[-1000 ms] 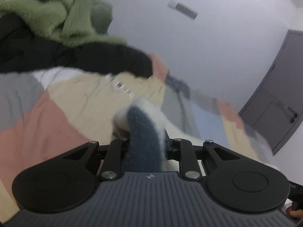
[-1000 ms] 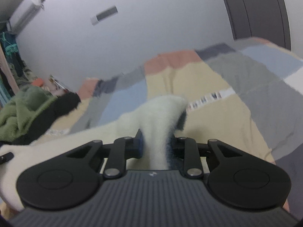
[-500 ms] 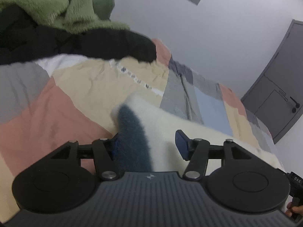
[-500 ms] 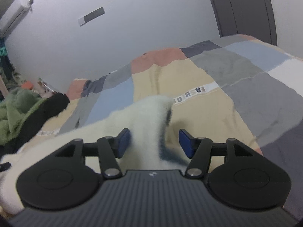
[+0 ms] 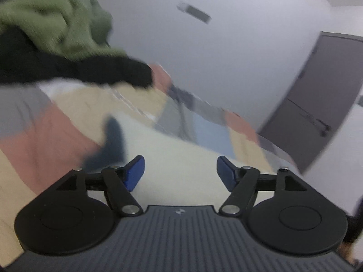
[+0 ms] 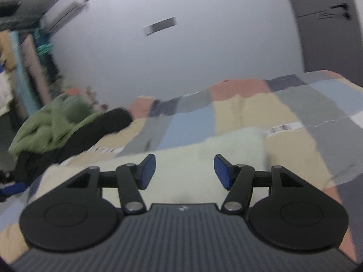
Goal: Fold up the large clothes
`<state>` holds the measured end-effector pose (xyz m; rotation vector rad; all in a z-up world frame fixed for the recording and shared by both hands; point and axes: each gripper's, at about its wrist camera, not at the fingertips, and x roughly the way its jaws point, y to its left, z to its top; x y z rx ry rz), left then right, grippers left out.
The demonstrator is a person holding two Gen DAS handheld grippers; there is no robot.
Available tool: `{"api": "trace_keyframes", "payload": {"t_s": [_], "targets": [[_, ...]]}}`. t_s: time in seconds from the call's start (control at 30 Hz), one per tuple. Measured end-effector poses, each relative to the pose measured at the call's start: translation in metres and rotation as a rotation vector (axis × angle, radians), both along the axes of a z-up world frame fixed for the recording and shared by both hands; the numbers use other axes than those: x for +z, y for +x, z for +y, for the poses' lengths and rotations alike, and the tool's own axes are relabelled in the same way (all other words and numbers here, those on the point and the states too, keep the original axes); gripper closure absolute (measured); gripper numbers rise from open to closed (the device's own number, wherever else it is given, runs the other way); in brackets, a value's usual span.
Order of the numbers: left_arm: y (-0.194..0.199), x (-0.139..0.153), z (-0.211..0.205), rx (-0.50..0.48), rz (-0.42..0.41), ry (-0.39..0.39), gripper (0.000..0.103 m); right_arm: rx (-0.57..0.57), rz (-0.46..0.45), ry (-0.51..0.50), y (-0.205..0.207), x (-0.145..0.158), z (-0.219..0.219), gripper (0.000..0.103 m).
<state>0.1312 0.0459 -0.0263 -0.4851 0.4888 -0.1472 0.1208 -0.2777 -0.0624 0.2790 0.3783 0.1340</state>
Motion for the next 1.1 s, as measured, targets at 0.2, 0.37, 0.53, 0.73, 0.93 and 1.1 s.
{"api": "trace_keyframes", "payload": {"t_s": [0.2, 0.37, 0.53, 0.73, 0.93, 1.1], "targets": [[0.014, -0.051, -0.018, -0.134, 0.216, -0.313, 0.014, 0.06, 0.094, -0.021, 0.014, -0.018, 0.019, 0.045], [0.023, -0.086, -0.009, -0.112, 0.347, -0.519, 0.011, 0.043, 0.145, 0.033, 0.023, -0.03, 0.012, 0.046], [0.027, -0.119, 0.029, 0.076, 0.358, -0.759, 0.011, 0.041, 0.15, 0.026, 0.024, -0.031, 0.016, 0.044], [0.027, -0.132, 0.054, 0.165, 0.301, -0.886, 0.011, 0.04, 0.155, 0.023, 0.025, -0.033, 0.016, 0.044], [0.022, -0.117, 0.051, 0.207, 0.266, -0.796, 0.034, 0.042, 0.145, 0.081, 0.02, -0.027, 0.011, 0.043], [0.012, -0.102, 0.051, 0.211, 0.233, -0.729, 0.054, 0.123, 0.124, 0.265, 0.005, -0.02, 0.008, 0.043]]}}
